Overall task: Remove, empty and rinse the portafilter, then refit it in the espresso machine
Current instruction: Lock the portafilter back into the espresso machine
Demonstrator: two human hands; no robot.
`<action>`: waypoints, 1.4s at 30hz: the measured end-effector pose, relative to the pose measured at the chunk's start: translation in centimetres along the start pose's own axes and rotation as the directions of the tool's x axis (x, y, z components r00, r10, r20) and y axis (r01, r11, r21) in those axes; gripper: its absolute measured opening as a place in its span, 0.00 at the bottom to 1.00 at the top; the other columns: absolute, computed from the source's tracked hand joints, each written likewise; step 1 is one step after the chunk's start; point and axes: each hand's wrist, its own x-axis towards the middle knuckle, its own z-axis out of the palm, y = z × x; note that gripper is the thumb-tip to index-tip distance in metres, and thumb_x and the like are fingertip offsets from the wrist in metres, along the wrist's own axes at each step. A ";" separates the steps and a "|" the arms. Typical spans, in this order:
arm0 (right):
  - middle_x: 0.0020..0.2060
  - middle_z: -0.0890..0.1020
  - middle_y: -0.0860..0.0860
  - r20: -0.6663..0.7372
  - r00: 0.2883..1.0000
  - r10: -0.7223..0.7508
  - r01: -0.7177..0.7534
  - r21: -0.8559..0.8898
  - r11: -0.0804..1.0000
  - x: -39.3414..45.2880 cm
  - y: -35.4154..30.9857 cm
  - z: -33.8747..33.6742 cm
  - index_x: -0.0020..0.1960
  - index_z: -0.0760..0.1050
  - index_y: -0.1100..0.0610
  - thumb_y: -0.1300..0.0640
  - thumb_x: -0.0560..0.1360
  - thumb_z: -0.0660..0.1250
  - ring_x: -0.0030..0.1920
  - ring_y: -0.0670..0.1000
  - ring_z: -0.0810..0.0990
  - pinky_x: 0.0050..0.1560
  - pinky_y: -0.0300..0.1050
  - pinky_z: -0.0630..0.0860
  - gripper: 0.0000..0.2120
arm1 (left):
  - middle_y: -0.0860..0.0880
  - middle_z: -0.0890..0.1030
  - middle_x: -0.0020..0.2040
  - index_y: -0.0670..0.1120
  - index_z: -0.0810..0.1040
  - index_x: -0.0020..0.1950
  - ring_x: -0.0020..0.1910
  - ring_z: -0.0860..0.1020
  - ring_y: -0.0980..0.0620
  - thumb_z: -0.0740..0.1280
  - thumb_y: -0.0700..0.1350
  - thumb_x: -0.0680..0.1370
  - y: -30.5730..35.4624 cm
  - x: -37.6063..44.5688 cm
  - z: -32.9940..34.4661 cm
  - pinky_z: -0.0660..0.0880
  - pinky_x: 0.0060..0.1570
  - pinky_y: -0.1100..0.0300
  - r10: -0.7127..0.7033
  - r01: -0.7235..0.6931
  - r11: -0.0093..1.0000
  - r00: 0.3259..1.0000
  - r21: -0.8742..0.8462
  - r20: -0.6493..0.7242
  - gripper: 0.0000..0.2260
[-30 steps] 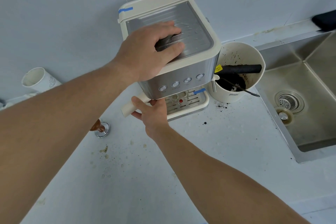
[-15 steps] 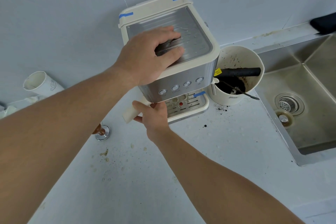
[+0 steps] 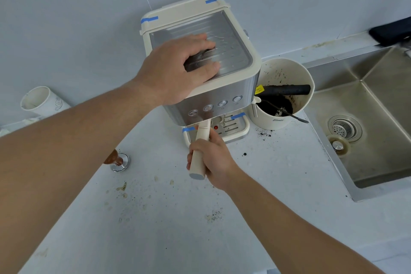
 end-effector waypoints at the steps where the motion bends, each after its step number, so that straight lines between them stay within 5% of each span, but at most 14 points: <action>1: 0.36 0.74 0.55 -0.028 0.999 0.016 -0.017 -0.047 0.999 0.0 -0.2 0.2 0.53 0.71 0.49 0.68 0.76 0.64 0.31 0.51 0.75 0.33 0.47 0.79 0.15 | 0.56 0.68 0.74 0.58 0.71 0.70 0.73 0.64 0.58 0.63 0.63 0.74 0.0 0.0 -0.1 0.59 0.72 0.55 0.010 -0.010 1.000 1.000 0.022 0.023 0.25; 8: 0.46 0.79 0.57 -0.089 0.995 0.048 -0.087 -0.508 0.857 0.4 -2.1 -1.3 0.61 0.67 0.51 0.67 0.72 0.71 0.36 0.53 0.79 0.40 0.53 0.84 0.24 | 0.55 0.62 0.77 0.61 0.64 0.74 0.76 0.59 0.53 0.55 0.71 0.70 -0.2 0.2 -0.6 0.53 0.74 0.52 0.042 -0.070 0.982 0.986 0.175 0.161 0.34; 12: 0.42 0.75 0.58 0.034 0.991 0.132 -0.098 -0.500 0.860 -0.1 -3.8 -3.0 0.61 0.67 0.54 0.72 0.72 0.68 0.33 0.53 0.76 0.34 0.50 0.80 0.23 | 0.55 0.59 0.78 0.62 0.62 0.75 0.77 0.55 0.56 0.54 0.72 0.70 -0.3 0.4 -0.7 0.47 0.74 0.55 0.032 -0.075 0.976 0.979 0.206 0.202 0.34; 16: 0.42 0.75 0.58 0.077 0.980 0.182 -0.117 -0.515 0.849 0.2 -4.3 -3.8 0.61 0.67 0.52 0.72 0.72 0.68 0.34 0.54 0.76 0.37 0.52 0.80 0.24 | 0.58 0.58 0.78 0.65 0.59 0.74 0.77 0.53 0.58 0.54 0.73 0.69 -0.4 0.4 -0.9 0.49 0.75 0.48 0.004 -0.060 0.973 0.969 0.222 0.245 0.34; 28: 0.46 0.77 0.60 0.101 0.959 0.267 -0.178 -0.520 0.835 0.3 -5.1 -4.2 0.66 0.67 0.51 0.70 0.72 0.70 0.39 0.58 0.78 0.48 0.60 0.83 0.28 | 0.59 0.57 0.78 0.65 0.59 0.74 0.77 0.52 0.59 0.55 0.72 0.69 -0.2 0.3 -1.0 0.45 0.76 0.53 -0.014 -0.036 0.979 0.971 0.202 0.239 0.34; 35: 0.52 0.82 0.58 0.033 0.984 0.176 -0.141 -0.460 0.877 -1.2 -5.3 -5.0 0.69 0.71 0.51 0.65 0.76 0.70 0.45 0.56 0.84 0.48 0.51 0.82 0.24 | 0.58 0.60 0.78 0.61 0.63 0.74 0.76 0.56 0.58 0.57 0.70 0.71 0.1 0.0 -1.0 0.48 0.74 0.57 -0.021 -0.013 0.985 0.981 0.172 0.191 0.32; 38: 0.58 0.82 0.56 0.021 0.990 0.141 -0.112 -0.498 0.860 -1.6 -5.5 -5.4 0.70 0.73 0.53 0.64 0.76 0.69 0.57 0.59 0.82 0.54 0.52 0.81 0.23 | 0.59 0.61 0.77 0.60 0.64 0.74 0.76 0.58 0.55 0.57 0.70 0.71 0.4 -0.3 -1.0 0.54 0.74 0.56 -0.047 0.017 0.984 0.986 0.180 0.162 0.33; 42: 0.58 0.81 0.55 0.000 0.993 0.116 -0.098 -0.536 0.838 -2.3 -6.2 -5.5 0.71 0.73 0.56 0.68 0.76 0.67 0.58 0.57 0.81 0.52 0.49 0.82 0.24 | 0.58 0.65 0.76 0.59 0.67 0.73 0.74 0.63 0.55 0.57 0.69 0.72 1.3 -1.2 -1.0 0.63 0.69 0.54 -0.099 0.078 0.968 0.992 0.237 0.077 0.31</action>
